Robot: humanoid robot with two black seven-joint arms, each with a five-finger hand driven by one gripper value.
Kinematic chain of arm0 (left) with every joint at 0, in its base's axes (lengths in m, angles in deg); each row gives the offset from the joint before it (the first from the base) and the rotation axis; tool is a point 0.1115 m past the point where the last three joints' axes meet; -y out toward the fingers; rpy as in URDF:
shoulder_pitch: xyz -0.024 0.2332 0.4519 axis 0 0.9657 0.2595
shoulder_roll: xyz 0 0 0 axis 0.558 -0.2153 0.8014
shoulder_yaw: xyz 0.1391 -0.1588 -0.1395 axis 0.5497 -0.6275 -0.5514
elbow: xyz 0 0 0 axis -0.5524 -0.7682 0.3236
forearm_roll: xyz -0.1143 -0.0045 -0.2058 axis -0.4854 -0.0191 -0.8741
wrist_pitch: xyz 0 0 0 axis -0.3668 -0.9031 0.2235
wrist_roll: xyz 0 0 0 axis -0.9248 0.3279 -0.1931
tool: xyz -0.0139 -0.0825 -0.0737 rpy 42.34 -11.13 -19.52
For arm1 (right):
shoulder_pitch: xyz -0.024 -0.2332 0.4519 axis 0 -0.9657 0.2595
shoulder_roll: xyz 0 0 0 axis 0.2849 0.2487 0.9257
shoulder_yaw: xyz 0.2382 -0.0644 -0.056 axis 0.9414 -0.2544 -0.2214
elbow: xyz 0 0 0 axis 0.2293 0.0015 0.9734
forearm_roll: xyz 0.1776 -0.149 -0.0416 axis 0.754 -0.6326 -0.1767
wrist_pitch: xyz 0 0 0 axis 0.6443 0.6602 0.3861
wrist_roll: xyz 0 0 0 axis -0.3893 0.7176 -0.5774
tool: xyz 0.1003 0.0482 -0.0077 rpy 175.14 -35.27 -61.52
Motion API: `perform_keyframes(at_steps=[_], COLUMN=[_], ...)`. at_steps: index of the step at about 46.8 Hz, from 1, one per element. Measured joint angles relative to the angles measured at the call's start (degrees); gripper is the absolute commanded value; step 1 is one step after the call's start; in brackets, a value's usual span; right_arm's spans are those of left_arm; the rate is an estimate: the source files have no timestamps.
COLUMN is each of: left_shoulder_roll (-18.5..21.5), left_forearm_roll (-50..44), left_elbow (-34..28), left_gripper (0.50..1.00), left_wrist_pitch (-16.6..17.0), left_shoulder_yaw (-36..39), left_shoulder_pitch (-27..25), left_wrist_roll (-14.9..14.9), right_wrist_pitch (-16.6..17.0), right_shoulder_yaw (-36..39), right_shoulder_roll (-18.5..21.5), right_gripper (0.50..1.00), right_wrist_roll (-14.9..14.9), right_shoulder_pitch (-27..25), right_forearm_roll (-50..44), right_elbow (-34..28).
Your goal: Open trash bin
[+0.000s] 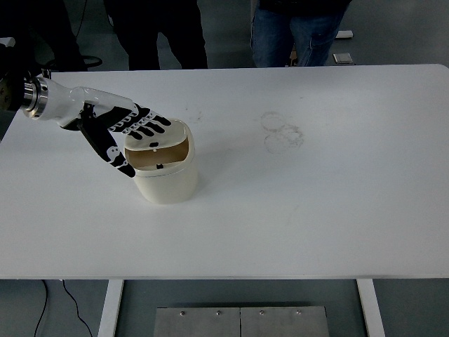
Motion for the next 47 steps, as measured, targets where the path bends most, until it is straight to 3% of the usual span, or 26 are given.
perform_keyframes(at_steps=[15,23,34,47], left_shoulder_roll=[1.64,3.34,6.24,7.26], left_forearm_roll=[-13.31,-22.46,-29.20,-29.71], left_elbow=[7.21,11.09,17.85,23.77], left_gripper=[1.000,1.000,1.000,1.000], left_wrist_pitch=[1.04,5.70,9.64,13.51], left_shoulder_yaw=[-1.92,-3.10,-13.25,-33.08], left_shoulder_pitch=[0.68,4.35,14.47,32.60], left_wrist_roll=[0.65,0.87,3.37,5.29], right_wrist_pitch=[-0.01,-0.01,-0.01,-0.01], right_shoulder_yaw=[-0.02,-0.02,-0.01,-0.01], right_shoulder_roll=[0.00,0.00,0.00,0.00], right_gripper=[0.991,0.989,0.989,0.991], right_wrist_roll=[0.01,0.02,-0.02,0.01], right_shoulder_pitch=[0.00,0.01,0.01,-0.01], right_forearm_roll=[0.00,0.00,0.00,0.00], right_elbow=[0.00,0.00,0.00,0.00])
